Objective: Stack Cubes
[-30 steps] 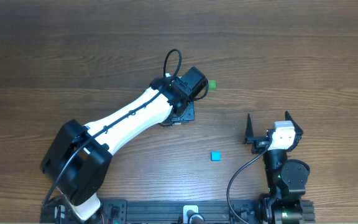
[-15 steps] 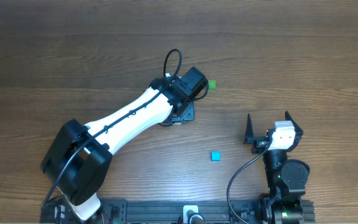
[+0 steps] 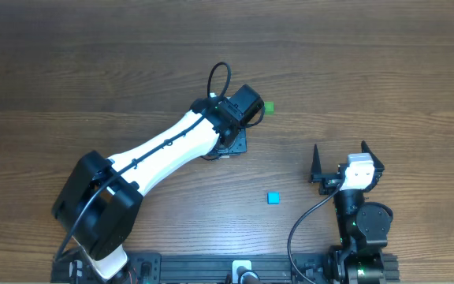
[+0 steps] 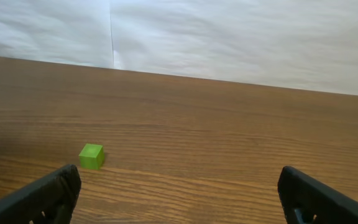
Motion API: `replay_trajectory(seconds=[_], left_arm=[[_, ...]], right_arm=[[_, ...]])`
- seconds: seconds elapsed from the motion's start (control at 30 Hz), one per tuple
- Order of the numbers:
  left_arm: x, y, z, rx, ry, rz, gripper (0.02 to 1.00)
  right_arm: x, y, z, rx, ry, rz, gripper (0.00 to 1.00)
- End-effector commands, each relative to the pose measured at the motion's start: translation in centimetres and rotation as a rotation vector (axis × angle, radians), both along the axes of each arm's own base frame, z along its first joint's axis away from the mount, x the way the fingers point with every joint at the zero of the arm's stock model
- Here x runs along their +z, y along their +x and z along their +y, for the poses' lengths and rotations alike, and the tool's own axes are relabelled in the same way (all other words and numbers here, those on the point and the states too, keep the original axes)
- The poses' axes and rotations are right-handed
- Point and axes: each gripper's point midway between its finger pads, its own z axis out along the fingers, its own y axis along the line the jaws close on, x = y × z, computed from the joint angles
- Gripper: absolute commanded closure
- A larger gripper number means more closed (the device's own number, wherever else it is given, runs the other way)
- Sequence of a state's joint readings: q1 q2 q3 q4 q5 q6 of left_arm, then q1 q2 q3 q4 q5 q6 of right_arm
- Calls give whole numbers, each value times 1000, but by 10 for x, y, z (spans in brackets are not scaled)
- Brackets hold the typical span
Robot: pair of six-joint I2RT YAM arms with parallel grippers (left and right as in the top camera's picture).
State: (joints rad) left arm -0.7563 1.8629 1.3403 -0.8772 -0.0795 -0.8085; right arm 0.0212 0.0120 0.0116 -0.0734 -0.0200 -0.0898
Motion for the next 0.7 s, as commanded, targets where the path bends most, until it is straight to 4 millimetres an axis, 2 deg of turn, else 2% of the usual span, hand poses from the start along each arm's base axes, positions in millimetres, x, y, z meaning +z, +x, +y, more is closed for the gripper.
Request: replay_trajectory(seconds=[0.03, 0.3, 0.33, 0.37, 0.47, 0.53, 0.57, 0.7], left_arm=[[-4, 4, 0, 13, 16, -2, 673], [-4, 4, -1, 13, 15, -3, 652], [-4, 4, 0, 13, 15, -2, 623], [-4, 4, -1, 13, 15, -3, 570], [-3, 6, -3, 13, 7, -12, 189], [-3, 8, -4, 13, 1, -18, 47], [-2, 8, -5, 13, -2, -21, 20], [4, 15, -3, 22, -7, -52, 20]], right_arm=[[-2, 0, 0, 0, -5, 1, 7], [-2, 0, 0, 0, -5, 1, 9], [-2, 0, 0, 0, -5, 1, 7], [-2, 0, 0, 0, -5, 1, 9], [-2, 0, 0, 0, -5, 1, 7], [-2, 0, 0, 0, -5, 1, 9], [-2, 0, 0, 0, -5, 1, 7], [-2, 0, 0, 0, -5, 1, 9]])
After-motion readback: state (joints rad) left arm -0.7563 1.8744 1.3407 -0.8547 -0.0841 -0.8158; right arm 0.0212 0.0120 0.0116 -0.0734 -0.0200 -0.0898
